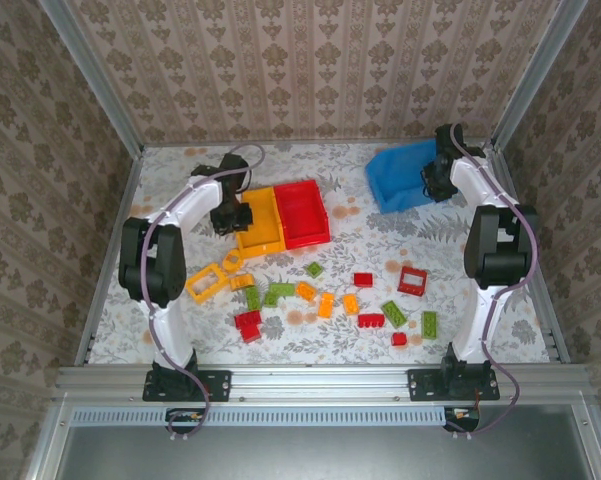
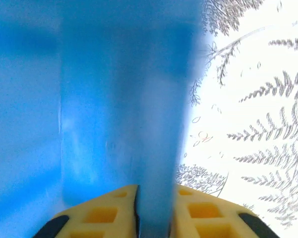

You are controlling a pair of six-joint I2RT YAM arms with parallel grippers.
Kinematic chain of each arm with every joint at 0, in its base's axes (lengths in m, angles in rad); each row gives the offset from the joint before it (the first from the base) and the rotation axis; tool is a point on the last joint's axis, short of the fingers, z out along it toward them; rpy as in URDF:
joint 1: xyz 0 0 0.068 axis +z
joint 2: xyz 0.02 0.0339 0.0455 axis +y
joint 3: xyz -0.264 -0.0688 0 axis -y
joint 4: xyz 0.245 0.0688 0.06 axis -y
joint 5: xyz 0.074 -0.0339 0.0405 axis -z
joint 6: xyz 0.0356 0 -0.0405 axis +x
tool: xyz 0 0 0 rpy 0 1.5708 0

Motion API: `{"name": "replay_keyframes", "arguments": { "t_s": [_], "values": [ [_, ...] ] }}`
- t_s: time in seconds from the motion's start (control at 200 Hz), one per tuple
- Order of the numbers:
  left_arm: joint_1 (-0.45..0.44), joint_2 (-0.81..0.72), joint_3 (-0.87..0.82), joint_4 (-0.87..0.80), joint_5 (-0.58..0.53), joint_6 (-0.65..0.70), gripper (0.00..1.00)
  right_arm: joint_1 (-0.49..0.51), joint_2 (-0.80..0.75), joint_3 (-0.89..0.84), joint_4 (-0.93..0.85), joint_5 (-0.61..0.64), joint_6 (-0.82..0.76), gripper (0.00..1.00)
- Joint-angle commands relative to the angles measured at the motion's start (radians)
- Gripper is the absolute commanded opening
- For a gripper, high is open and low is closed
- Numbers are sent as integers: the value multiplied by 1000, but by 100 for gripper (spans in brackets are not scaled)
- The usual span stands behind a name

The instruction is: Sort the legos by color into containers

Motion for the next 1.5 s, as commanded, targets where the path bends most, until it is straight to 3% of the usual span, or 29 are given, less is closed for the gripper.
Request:
{"name": "replay_keyframes", "arguments": {
  "t_s": [0.0,0.175,0.255,0.46,0.785,0.975,1.095,1.26,1.495],
  "values": [
    [6,37,96,-46,-20,31,0,2,-3,26,-86,34,-228,14],
    [26,118,218,-79,-40,111,0,22,-30,17,-93,-32,-570,9],
    [32,143,257,-88,-42,152,0,35,-60,-24,-58,-118,-709,8],
    [40,189,313,-100,-28,209,0,85,-77,-10,-115,-204,-903,11],
    [34,206,303,-88,0,206,0,188,79,187,-204,-197,-935,11],
    [31,204,293,-88,2,206,0,200,131,248,-221,-178,-923,11],
    [31,200,288,-91,-18,199,0,200,136,275,-232,-170,-924,19],
    [34,184,292,-102,-50,178,25,199,117,290,-240,-166,-917,36],
    [34,114,299,-115,-75,145,39,199,46,293,-237,-161,-901,47]
  ]
}}
